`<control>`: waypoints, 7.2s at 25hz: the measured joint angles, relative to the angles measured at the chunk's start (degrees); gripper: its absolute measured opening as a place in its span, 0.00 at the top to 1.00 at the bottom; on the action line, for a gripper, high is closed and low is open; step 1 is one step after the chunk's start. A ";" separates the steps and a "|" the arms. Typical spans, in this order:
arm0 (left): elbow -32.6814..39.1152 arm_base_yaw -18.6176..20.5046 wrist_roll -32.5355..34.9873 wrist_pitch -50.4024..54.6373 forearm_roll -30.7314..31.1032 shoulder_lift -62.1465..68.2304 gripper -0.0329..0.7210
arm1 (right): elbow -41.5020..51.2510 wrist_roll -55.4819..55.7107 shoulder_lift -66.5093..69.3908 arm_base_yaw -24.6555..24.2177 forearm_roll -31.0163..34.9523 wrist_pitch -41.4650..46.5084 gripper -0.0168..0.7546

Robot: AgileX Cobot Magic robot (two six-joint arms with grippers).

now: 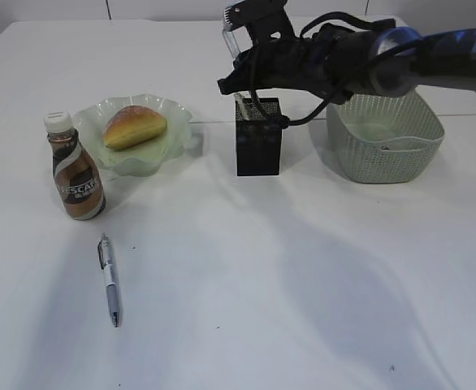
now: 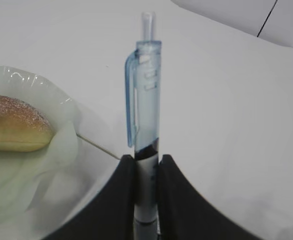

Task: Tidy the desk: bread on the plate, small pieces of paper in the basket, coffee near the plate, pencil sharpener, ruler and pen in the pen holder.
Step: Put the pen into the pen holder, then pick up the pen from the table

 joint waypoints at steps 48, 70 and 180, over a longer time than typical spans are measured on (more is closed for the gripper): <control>0.00 0.00 0.00 -2.94 -0.20 0.13 0.59 | 0.00 4.17 1.68 0.82 -0.47 7.82 0.81; 0.00 0.00 0.00 -3.70 -0.20 0.13 0.59 | 0.00 4.21 -1.40 3.27 2.63 18.37 0.71; -1.08 -9.11 -21.38 1.19 -16.29 26.09 0.51 | 36.59 -41.66 -55.55 1.54 44.71 70.63 0.70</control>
